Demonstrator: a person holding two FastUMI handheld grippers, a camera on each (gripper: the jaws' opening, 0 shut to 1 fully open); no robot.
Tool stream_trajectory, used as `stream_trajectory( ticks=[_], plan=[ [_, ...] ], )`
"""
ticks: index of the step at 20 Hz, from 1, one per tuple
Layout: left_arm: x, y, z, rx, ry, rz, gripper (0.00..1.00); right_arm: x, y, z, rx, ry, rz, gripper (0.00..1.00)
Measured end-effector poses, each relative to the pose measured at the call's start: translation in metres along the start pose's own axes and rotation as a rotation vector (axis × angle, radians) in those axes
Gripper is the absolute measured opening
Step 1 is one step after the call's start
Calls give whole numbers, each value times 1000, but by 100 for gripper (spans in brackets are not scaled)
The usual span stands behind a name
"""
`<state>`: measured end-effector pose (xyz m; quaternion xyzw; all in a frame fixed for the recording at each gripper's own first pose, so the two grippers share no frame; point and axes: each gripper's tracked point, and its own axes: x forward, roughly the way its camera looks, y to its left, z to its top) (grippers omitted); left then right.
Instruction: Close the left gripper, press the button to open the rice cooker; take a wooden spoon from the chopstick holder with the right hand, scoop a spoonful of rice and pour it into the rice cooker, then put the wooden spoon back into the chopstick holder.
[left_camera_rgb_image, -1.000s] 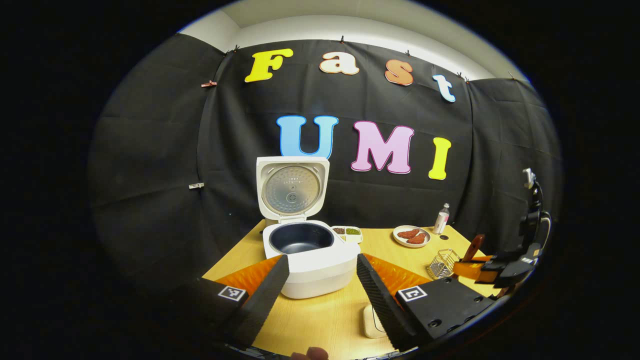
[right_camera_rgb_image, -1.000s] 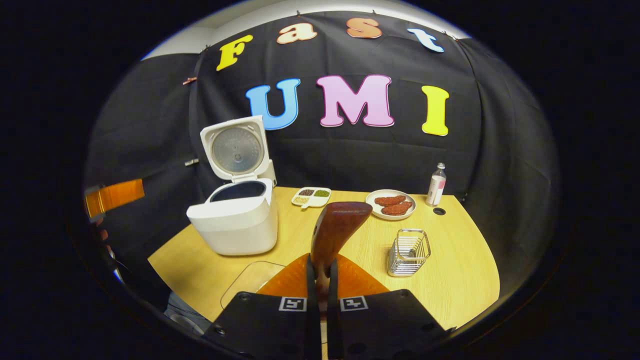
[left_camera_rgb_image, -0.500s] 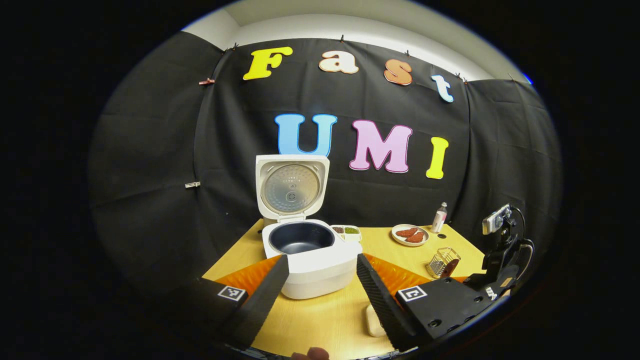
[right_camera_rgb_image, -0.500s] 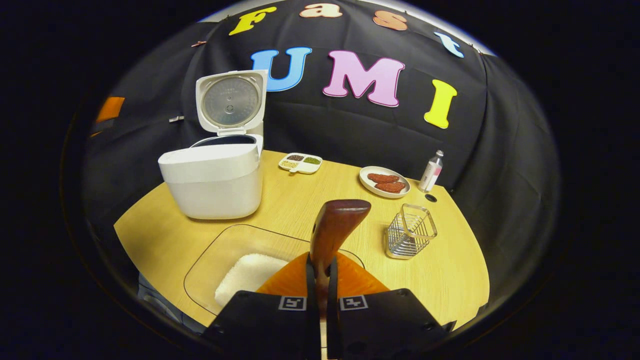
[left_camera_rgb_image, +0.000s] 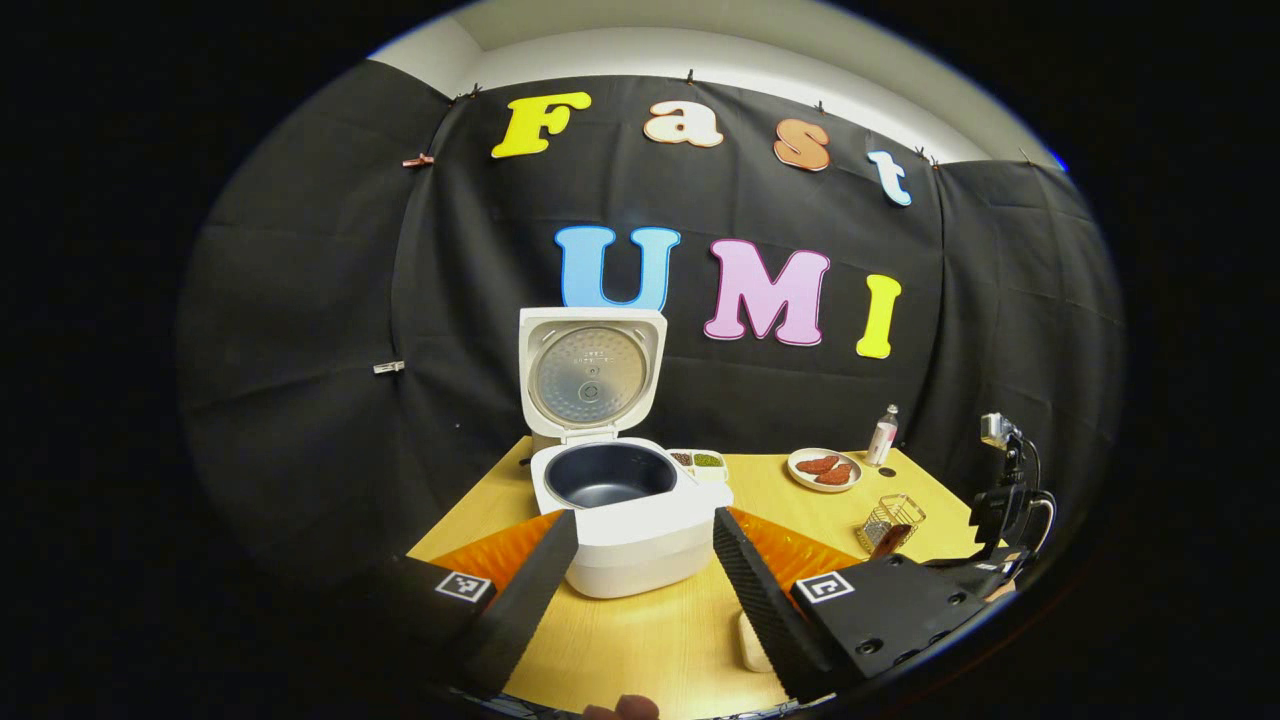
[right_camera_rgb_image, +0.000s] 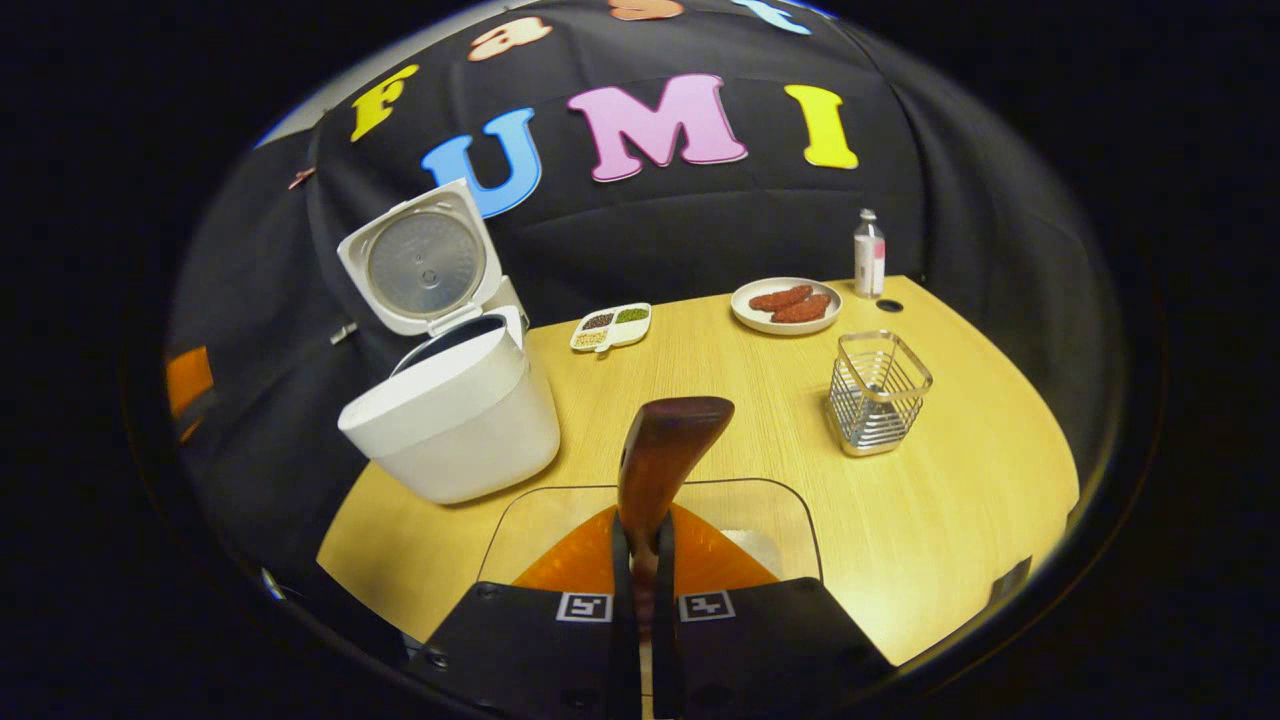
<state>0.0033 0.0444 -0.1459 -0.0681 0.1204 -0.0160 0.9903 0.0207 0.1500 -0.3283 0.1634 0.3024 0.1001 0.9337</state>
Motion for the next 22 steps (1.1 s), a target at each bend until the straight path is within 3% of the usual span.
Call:
stream_trajectory(
  ticks=[7,16,17,18,22],
  plan=[
    [3,0,5,0,-11,3,95,-2,-26,2,286,10,38,10],
    [6,-2,5,-7,-12,5,95,-27,-32,40,431,-42,112,10],
    [6,-1,5,-6,-13,6,95,-31,-31,43,442,-48,120,14],
    [6,-1,6,-5,-14,6,95,-33,-29,47,457,-49,126,10],
    [6,1,5,-3,-17,10,95,-49,-13,73,555,-74,170,9]
  ],
)
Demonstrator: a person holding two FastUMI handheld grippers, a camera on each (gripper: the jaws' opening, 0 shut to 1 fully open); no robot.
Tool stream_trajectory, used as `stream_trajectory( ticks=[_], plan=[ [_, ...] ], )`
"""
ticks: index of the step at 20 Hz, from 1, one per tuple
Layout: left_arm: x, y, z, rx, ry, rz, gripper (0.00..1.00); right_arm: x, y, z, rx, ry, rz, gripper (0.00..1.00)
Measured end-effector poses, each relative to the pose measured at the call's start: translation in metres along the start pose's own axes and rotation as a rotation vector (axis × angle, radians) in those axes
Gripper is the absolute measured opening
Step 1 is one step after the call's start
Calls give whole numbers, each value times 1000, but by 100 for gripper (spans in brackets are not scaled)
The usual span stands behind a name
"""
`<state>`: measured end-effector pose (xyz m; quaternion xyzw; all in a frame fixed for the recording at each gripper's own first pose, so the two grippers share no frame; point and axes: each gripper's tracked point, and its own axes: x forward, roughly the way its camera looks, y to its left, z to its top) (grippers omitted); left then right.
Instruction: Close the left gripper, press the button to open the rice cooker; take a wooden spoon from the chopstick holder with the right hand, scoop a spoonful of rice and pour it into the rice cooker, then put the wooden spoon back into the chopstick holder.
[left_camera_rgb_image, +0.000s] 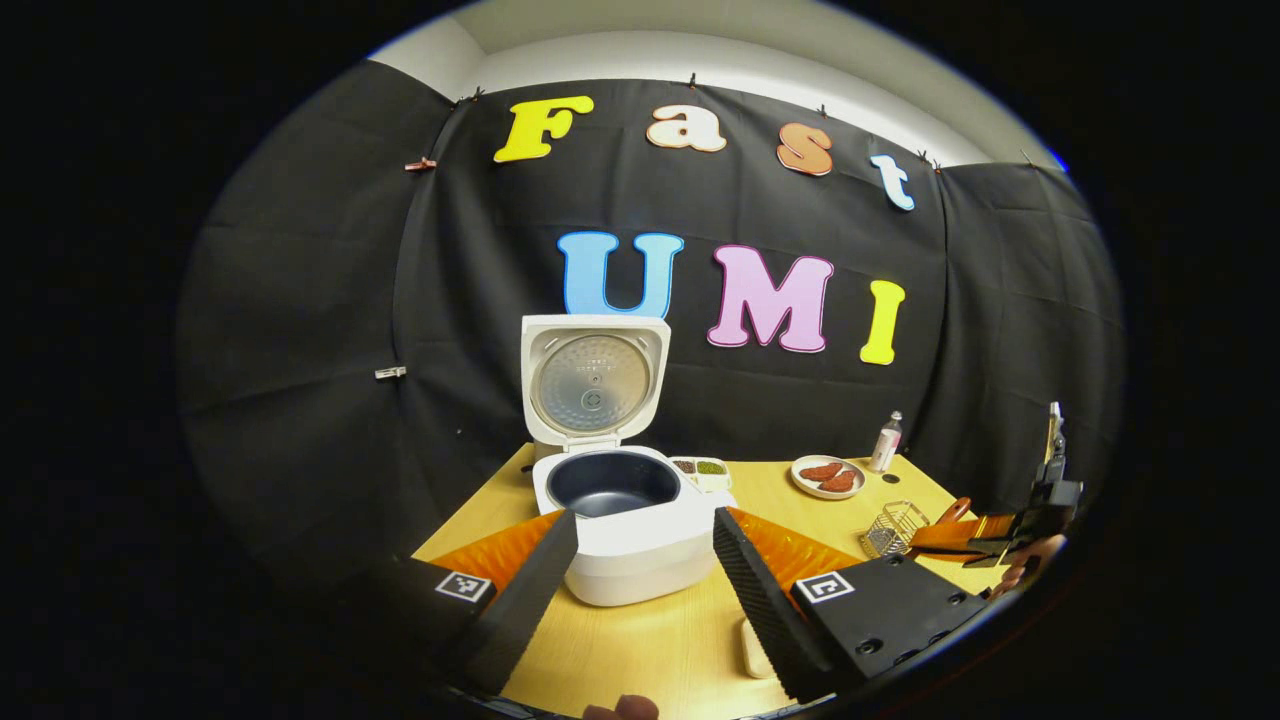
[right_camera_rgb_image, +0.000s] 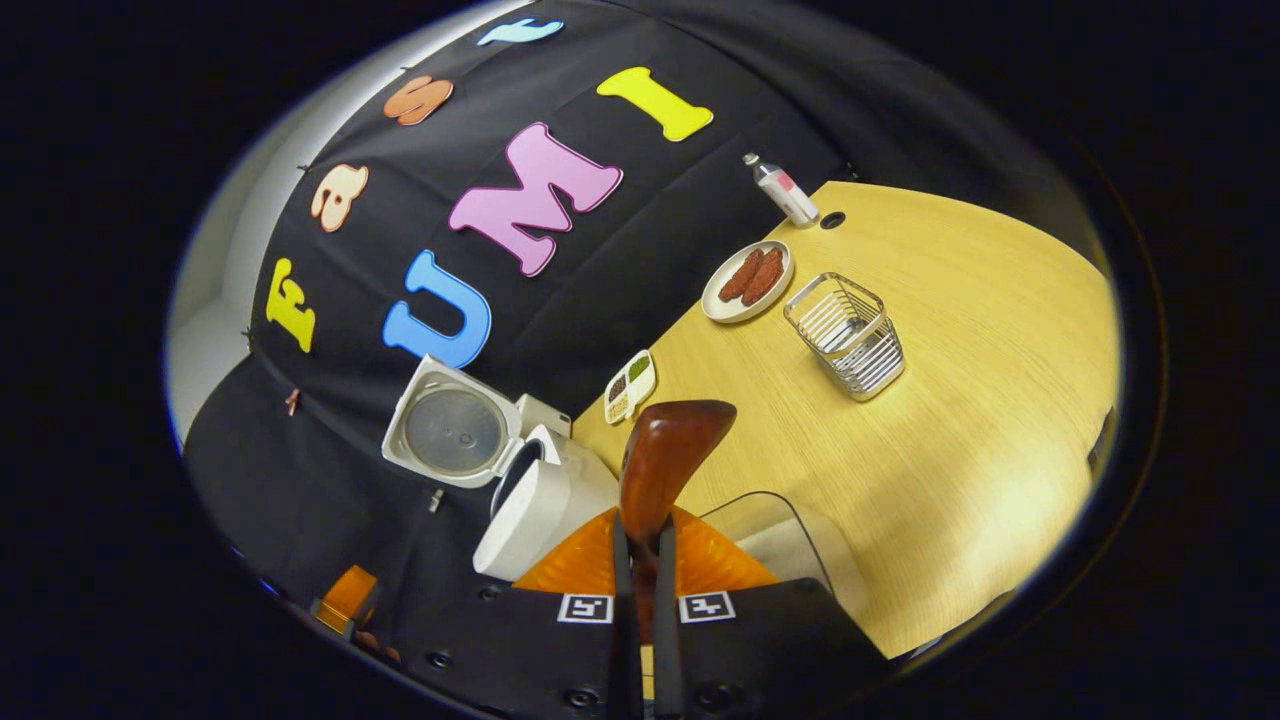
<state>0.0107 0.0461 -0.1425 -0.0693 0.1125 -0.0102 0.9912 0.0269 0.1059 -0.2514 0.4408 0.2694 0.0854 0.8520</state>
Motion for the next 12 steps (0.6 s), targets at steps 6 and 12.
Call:
stream_trajectory(
  ticks=[6,12],
  plan=[
    [-1,1,-7,-20,6,-3,95,5,73,27,12,-23,75,9],
    [-2,1,-14,-28,9,-8,95,33,167,46,28,-24,176,9]
  ],
)
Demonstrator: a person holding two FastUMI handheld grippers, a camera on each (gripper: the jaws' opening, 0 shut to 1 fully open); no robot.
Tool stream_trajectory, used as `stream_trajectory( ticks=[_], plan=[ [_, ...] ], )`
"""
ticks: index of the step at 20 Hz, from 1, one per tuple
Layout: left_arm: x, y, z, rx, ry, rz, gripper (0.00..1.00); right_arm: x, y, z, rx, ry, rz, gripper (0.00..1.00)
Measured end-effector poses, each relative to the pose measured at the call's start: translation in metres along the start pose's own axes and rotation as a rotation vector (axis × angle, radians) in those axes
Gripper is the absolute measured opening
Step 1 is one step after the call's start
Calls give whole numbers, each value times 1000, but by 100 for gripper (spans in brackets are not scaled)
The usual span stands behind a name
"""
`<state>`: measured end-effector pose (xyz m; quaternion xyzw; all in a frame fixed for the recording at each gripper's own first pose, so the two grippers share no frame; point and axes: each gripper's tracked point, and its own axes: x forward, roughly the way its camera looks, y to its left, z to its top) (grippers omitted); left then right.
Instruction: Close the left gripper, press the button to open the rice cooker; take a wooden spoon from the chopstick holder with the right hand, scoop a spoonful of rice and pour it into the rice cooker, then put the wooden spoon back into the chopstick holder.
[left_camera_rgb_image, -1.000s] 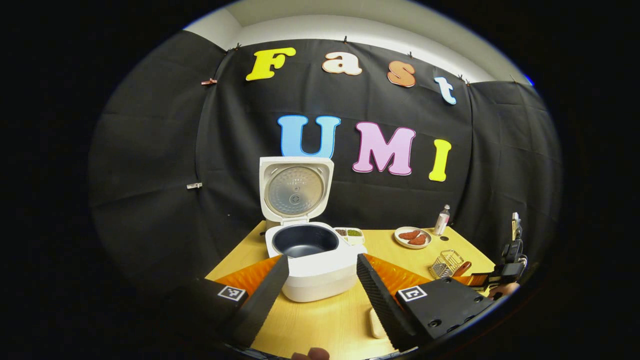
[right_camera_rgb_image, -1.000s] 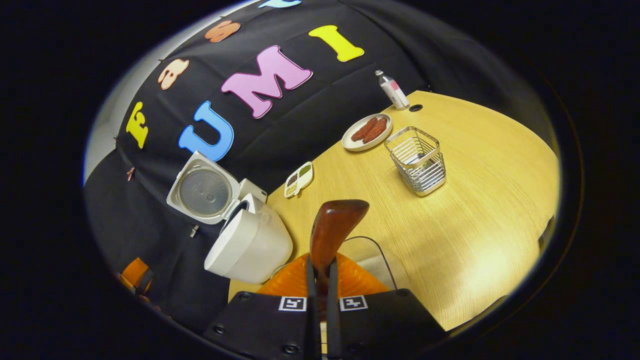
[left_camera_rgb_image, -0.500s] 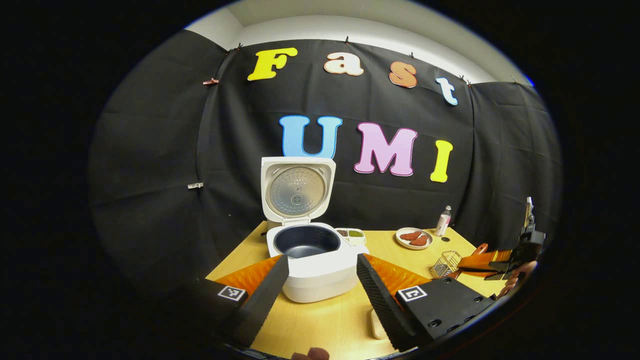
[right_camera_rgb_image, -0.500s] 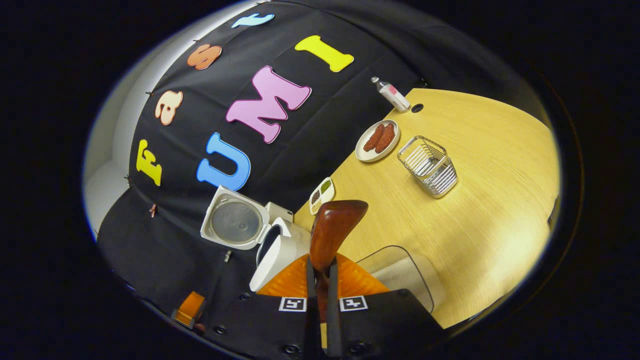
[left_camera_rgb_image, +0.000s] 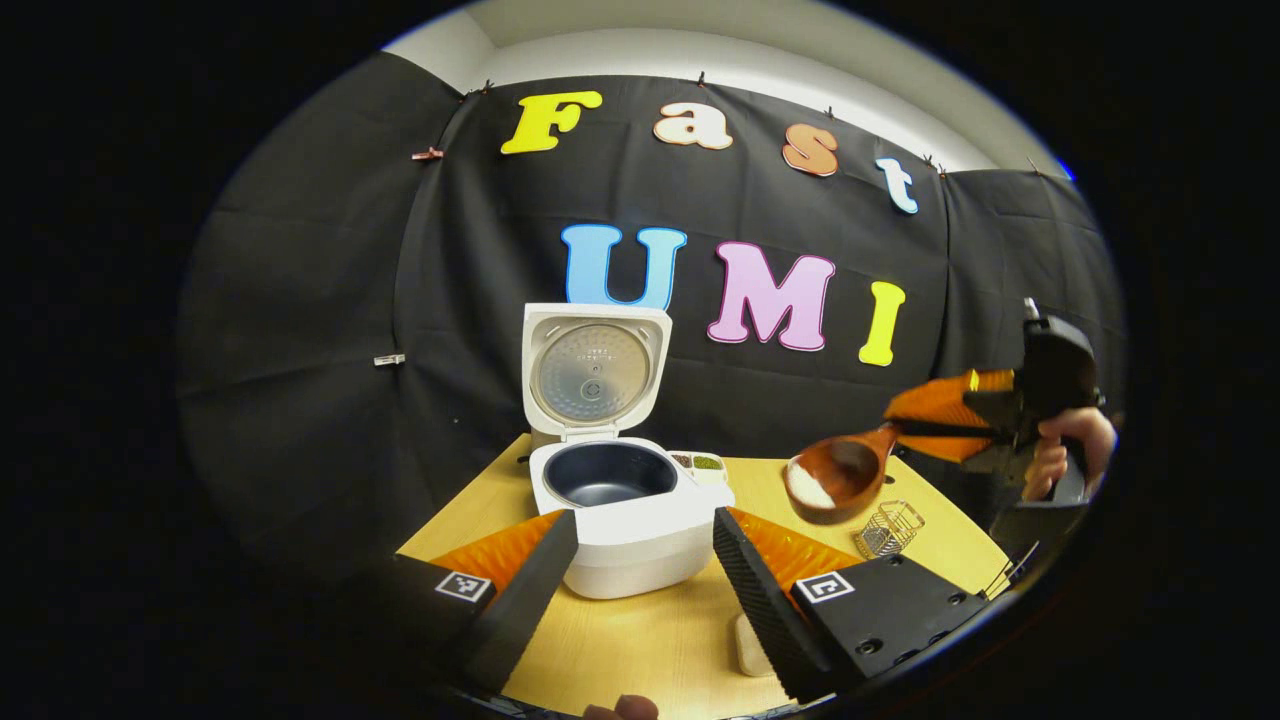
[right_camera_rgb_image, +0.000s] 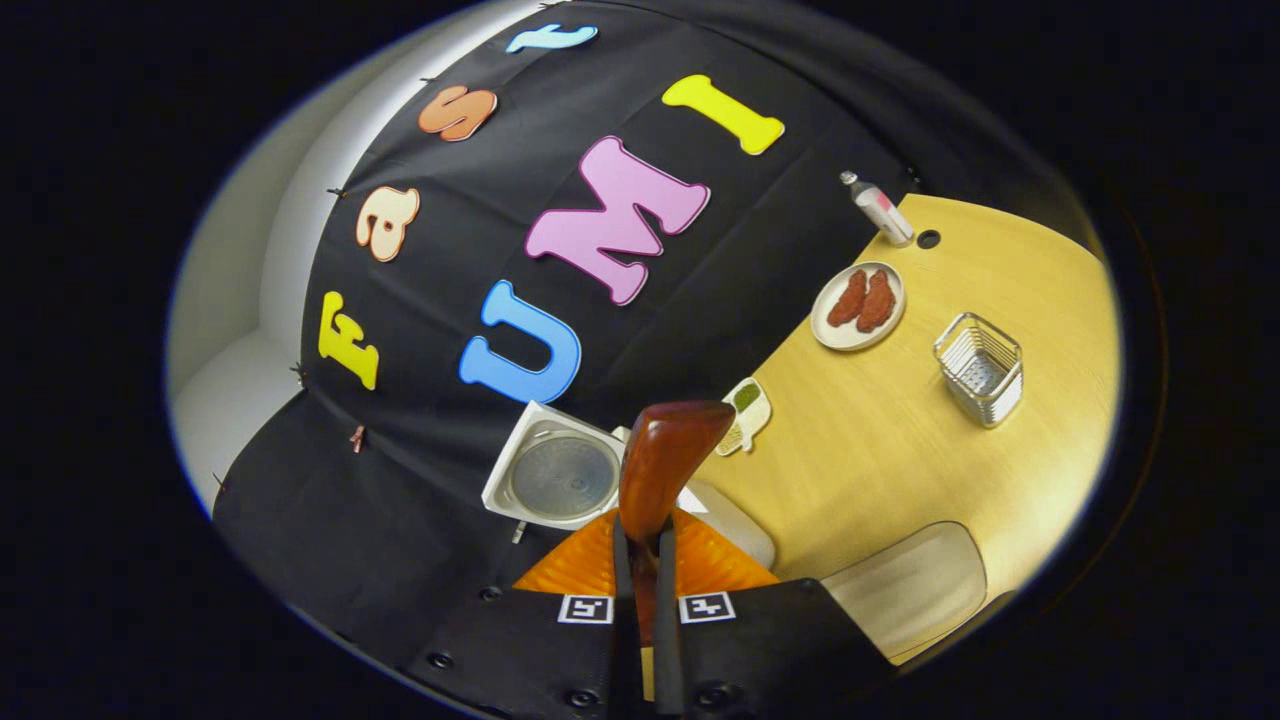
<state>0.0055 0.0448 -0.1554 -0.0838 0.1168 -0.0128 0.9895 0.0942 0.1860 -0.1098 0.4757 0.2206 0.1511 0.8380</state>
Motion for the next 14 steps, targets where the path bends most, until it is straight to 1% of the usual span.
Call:
stream_trajectory(
  ticks=[1,7,11,14],
  plan=[
    [-1,1,-1,0,0,1,95,9,12,-1,9,2,14,9],
    [2,7,-4,-1,0,9,95,55,63,-8,51,4,41,9],
    [5,12,-7,-16,6,4,95,87,86,-14,12,3,41,9],
    [10,17,-7,-14,1,3,95,112,96,-20,-36,-7,29,9]
  ],
)
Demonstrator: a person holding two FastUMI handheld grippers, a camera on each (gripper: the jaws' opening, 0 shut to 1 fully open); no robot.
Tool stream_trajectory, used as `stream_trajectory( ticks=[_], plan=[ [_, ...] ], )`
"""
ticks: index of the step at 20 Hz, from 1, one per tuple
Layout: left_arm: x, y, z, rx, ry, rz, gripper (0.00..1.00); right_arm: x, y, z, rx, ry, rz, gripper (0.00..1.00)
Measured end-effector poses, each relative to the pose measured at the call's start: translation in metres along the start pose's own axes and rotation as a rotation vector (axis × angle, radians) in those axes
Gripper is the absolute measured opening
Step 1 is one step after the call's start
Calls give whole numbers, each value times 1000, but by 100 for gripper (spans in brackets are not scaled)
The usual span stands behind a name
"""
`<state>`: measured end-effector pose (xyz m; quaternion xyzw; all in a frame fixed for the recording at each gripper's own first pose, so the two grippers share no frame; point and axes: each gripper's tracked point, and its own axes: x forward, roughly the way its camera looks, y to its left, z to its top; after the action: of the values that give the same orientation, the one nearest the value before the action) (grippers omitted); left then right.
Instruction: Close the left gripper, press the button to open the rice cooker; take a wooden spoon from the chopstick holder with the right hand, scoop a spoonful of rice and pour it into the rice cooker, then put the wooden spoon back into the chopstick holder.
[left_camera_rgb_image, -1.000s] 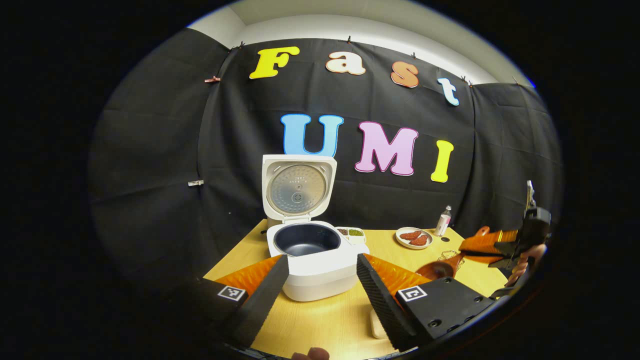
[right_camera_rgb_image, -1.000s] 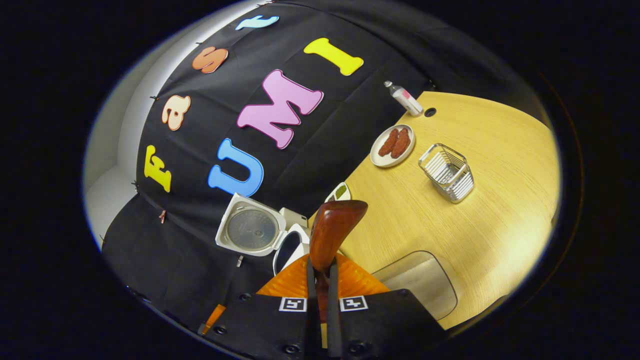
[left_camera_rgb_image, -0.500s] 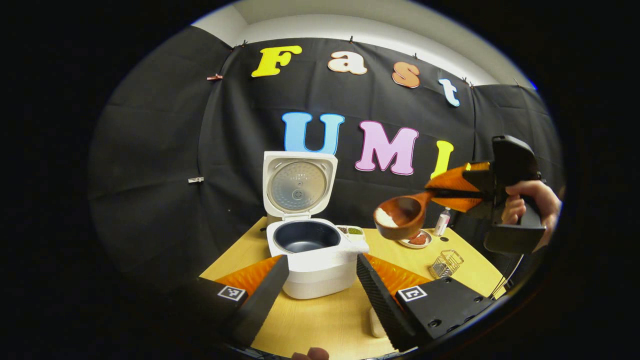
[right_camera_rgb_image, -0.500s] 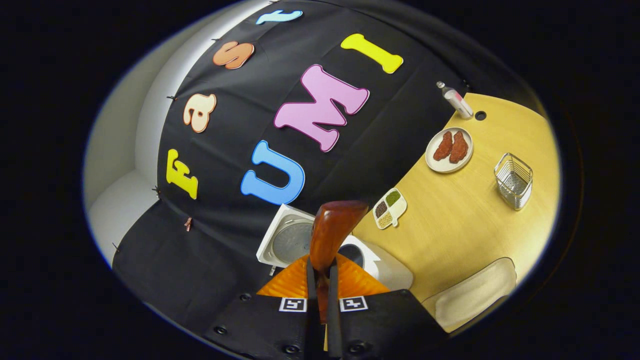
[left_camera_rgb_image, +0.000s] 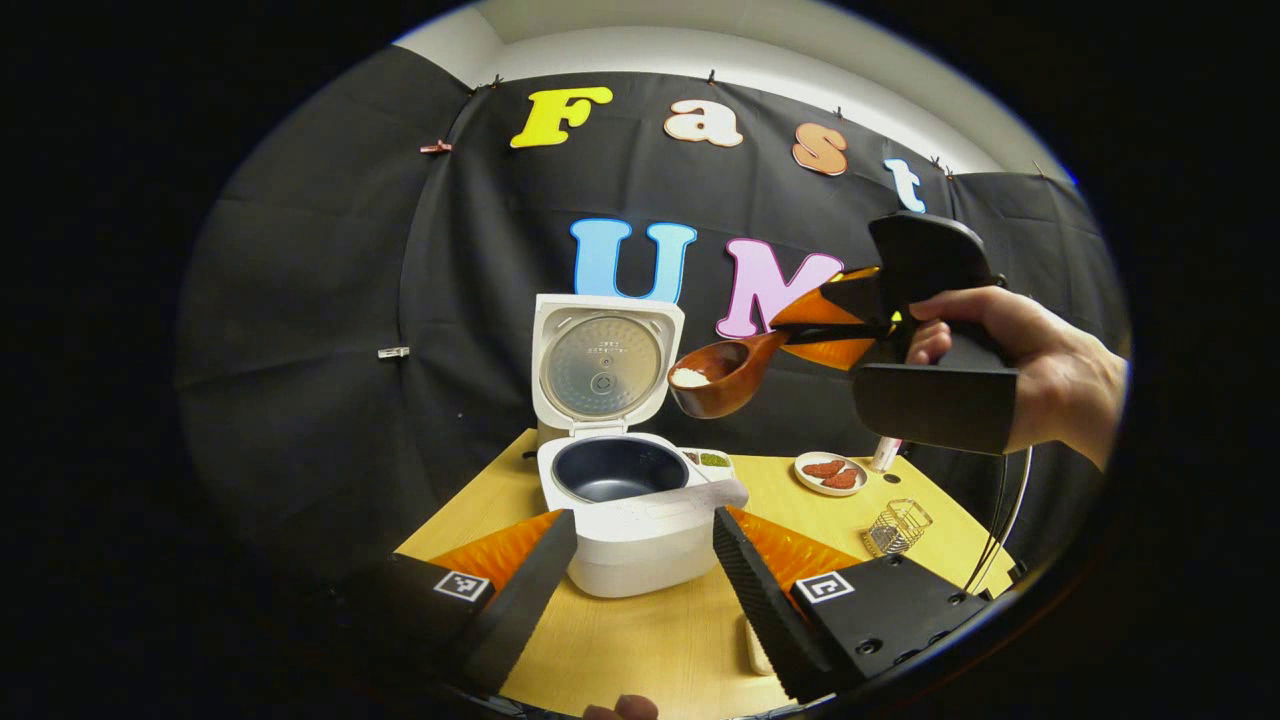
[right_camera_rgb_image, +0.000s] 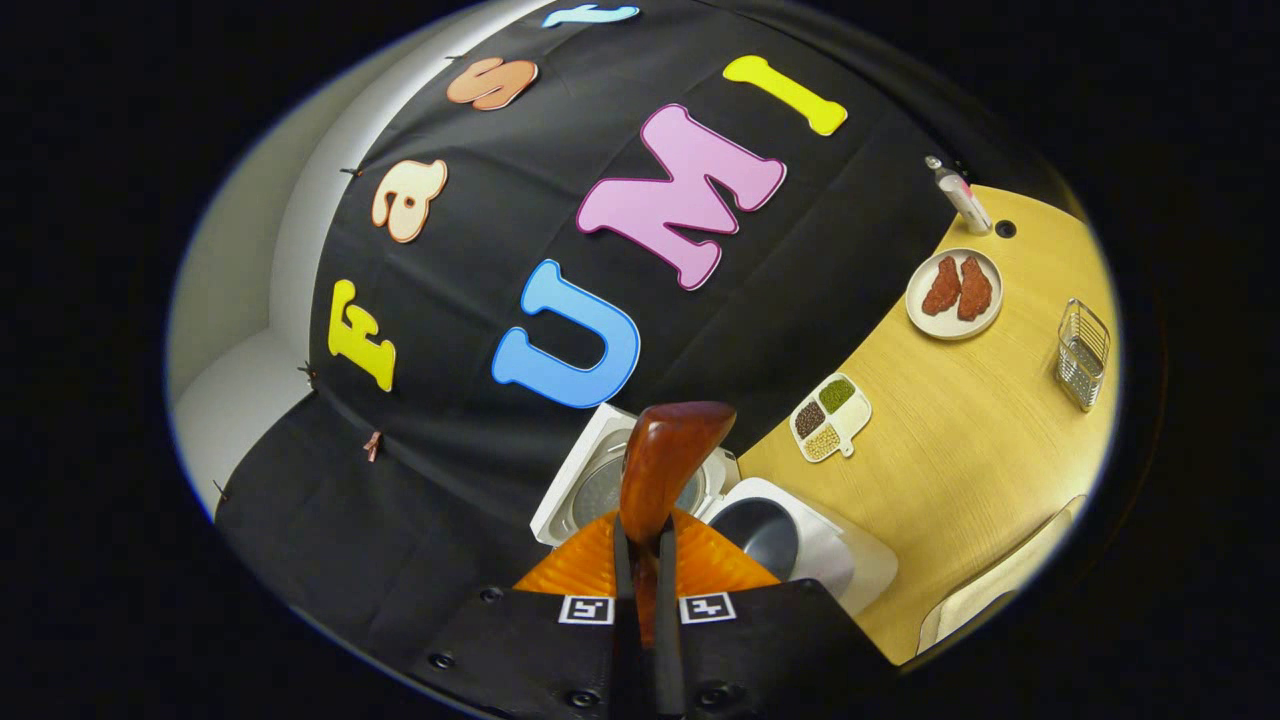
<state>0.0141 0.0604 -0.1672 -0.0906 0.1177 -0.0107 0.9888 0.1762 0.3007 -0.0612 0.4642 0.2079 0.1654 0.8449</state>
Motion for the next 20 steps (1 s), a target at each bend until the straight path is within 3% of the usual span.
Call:
stream_trajectory(
  ticks=[8,13,20],
  plan=[
    [18,18,-2,-15,-5,-1,95,75,-2,-20,-191,-26,-41,9],
    [25,30,-7,-33,-6,10,95,101,-11,-34,-384,-31,-64,9],
    [28,37,-21,-40,13,22,95,129,-8,-56,-627,-21,-40,9]
  ],
)
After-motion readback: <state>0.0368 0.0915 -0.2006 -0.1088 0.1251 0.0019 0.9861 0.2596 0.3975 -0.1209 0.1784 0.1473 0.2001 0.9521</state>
